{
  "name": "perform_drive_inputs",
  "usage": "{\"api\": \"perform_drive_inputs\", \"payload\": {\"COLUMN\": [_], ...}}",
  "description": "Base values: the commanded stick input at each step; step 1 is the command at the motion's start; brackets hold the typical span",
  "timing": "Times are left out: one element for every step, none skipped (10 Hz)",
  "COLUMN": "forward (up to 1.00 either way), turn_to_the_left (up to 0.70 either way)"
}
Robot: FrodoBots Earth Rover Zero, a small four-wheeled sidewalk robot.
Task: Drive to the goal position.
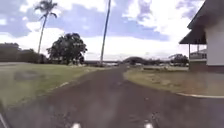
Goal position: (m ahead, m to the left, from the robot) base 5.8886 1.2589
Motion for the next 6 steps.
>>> {"api": "perform_drive_inputs", "payload": {"forward": [0.7, 0.7, 0.7, 0.7, 0.7, 0.7], "turn_to_the_left": [0.14, 0.0, 0.0, 0.0, 0.0, 0.0]}}
